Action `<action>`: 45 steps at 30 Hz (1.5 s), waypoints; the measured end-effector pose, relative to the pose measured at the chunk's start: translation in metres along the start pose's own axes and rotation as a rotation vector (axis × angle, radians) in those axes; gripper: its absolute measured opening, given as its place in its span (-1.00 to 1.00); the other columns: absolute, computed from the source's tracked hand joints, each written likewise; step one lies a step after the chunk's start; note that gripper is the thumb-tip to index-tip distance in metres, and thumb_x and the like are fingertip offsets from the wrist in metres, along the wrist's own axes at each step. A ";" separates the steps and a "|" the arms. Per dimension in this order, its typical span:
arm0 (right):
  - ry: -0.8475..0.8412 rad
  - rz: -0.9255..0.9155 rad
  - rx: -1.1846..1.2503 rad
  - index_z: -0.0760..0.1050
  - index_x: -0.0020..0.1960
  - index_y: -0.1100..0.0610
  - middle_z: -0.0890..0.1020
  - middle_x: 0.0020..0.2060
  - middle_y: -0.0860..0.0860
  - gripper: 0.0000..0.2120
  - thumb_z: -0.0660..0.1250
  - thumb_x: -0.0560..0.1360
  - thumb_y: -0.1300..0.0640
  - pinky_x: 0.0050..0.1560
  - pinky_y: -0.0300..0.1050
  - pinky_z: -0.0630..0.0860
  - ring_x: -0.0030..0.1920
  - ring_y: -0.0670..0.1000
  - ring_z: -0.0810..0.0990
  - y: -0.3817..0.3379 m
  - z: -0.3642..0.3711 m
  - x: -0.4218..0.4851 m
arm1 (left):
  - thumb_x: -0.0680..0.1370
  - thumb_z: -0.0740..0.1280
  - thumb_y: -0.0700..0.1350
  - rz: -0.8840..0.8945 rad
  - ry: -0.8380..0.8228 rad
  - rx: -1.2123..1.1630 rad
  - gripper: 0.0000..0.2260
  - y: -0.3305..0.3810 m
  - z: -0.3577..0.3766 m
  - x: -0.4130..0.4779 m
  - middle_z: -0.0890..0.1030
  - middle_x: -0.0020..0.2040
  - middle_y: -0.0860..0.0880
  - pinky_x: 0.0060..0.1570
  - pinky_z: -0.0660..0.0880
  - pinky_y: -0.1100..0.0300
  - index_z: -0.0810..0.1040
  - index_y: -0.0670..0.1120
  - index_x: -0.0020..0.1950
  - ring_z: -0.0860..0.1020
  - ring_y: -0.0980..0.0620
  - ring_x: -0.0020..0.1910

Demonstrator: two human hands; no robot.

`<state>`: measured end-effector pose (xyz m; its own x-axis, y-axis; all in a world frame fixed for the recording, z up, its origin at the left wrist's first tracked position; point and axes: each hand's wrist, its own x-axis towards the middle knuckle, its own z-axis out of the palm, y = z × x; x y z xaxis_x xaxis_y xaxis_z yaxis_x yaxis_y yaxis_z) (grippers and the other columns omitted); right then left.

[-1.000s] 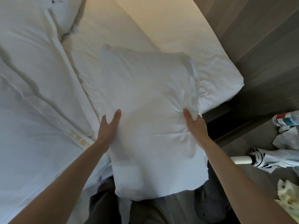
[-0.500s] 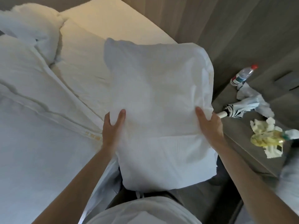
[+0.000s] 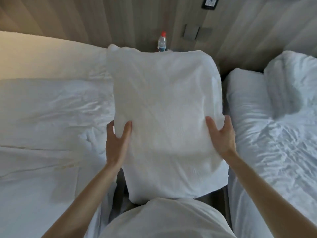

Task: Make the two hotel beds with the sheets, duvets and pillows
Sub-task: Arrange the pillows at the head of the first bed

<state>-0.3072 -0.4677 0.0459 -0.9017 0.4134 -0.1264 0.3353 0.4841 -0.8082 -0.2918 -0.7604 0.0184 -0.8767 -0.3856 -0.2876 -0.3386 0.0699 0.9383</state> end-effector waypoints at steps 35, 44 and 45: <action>1.018 0.392 0.285 0.30 -0.07 0.05 0.40 -0.34 -0.10 -0.69 0.28 0.54 -0.17 -0.16 -0.04 0.41 -0.33 -0.06 0.43 0.237 -0.498 0.249 | 0.55 0.35 -0.06 0.475 -1.111 0.226 -0.68 0.254 0.786 -0.079 0.60 0.10 0.11 -0.09 0.46 0.36 0.49 -0.02 0.30 0.57 0.14 0.04; 1.062 0.399 0.307 0.17 0.12 0.12 0.48 -0.02 -0.08 -0.35 0.51 0.36 -0.16 0.03 -0.05 0.50 0.03 0.04 0.54 0.247 -0.539 0.368 | 0.55 0.38 -0.09 0.749 -1.148 0.360 -0.64 0.306 0.980 -0.039 0.52 0.12 0.02 0.09 0.41 0.22 0.43 -0.16 0.30 0.51 0.01 0.13; 1.088 0.394 0.326 0.17 0.12 0.12 0.47 -0.04 -0.10 -0.37 0.51 0.37 -0.13 -0.01 -0.11 0.46 0.01 0.01 0.53 0.245 -0.545 0.386 | 0.55 0.37 -0.08 0.776 -1.153 0.370 -0.64 0.317 1.002 -0.036 0.52 0.13 0.00 0.09 0.40 0.22 0.43 -0.16 0.30 0.51 0.00 0.13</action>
<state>-0.4249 0.2308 0.1125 0.0026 0.9996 0.0272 0.3100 0.0251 -0.9504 -0.7099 0.1975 0.1336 -0.5994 0.7937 0.1042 0.4334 0.2123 0.8758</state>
